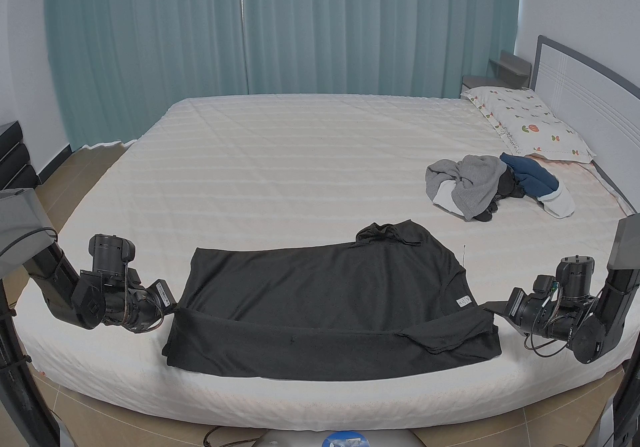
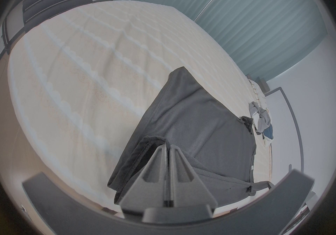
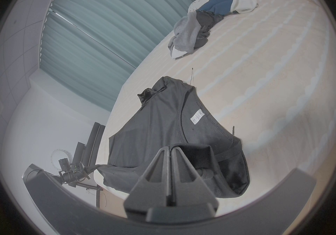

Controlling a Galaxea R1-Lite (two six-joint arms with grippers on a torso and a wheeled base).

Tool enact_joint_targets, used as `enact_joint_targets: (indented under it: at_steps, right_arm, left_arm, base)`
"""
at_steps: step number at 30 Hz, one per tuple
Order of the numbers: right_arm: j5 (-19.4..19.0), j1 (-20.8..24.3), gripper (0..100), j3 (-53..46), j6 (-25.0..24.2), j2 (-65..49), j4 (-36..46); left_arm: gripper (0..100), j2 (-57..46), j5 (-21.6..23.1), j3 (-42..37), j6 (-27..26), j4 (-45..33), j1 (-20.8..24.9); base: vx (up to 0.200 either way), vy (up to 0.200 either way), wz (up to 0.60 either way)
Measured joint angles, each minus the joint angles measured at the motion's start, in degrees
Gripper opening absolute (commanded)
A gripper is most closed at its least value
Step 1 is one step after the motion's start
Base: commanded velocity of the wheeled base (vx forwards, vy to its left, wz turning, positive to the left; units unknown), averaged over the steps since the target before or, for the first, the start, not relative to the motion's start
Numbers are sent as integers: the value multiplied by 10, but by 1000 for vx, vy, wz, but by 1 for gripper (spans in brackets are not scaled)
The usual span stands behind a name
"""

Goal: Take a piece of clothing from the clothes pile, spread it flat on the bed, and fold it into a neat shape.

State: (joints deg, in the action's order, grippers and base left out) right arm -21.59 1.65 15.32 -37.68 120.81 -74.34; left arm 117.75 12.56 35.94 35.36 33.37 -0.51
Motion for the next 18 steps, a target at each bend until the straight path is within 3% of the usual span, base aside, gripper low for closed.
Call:
enact_joint_targets:
  at_steps: [18]
  right_arm:
    - [-1, 0, 0, 46, -4, 93, -51]
  left_arm:
    - [0, 68, -1, 46, 4, 0, -2]
  base:
    - [0, 0, 0]
